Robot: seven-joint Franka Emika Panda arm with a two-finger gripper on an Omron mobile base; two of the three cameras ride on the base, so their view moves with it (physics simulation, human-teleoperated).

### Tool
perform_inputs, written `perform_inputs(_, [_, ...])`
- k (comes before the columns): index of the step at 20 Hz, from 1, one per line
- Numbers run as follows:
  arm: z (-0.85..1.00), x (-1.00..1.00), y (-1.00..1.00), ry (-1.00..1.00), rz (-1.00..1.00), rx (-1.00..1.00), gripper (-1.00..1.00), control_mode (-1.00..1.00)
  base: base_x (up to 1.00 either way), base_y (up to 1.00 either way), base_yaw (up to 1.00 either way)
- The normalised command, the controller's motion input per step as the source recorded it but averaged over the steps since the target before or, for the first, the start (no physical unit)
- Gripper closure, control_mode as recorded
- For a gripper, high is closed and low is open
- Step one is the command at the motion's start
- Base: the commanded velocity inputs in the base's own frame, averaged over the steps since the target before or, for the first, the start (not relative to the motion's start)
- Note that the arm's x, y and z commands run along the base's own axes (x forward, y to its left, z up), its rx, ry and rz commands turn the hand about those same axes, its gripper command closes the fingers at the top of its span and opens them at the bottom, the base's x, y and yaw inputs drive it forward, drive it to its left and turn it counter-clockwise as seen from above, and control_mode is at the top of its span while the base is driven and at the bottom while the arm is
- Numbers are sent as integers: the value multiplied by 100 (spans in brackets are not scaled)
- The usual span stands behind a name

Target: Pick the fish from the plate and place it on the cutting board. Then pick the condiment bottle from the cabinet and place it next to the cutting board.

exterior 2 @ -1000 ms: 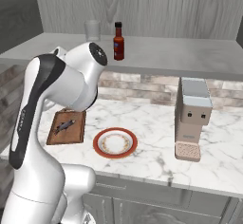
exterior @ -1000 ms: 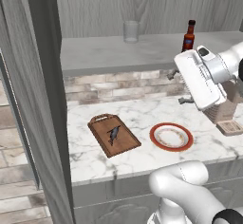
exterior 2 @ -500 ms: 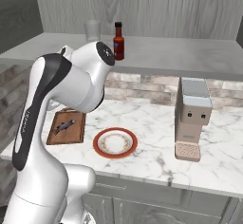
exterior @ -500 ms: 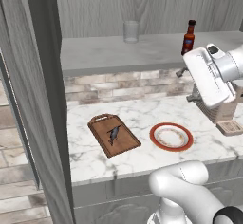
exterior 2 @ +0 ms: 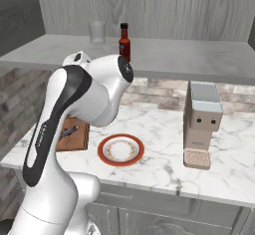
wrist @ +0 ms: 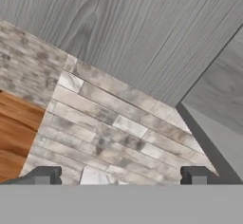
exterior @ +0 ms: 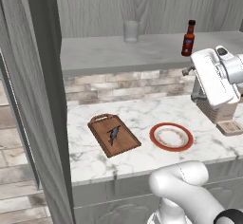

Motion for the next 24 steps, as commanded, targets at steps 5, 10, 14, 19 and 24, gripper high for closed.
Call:
perform_inputs(5, [0, 0, 0, 3, 0, 17, -100, -100, 0, 0, 0])
perform_inputs(10, [0, -1, 0, 8, 0, 16, -100, -100, 0, 0, 0])
perform_inputs(14, [2, -6, -3, 10, 0, 15, -100, -100, 0, 0, 0])
perform_inputs(19, [9, -8, -8, 11, -1, 12, -100, -100, 0, 0, 0])
perform_inputs(24, [18, -5, -14, 11, -3, 9, -100, -100, 0, 0, 0])
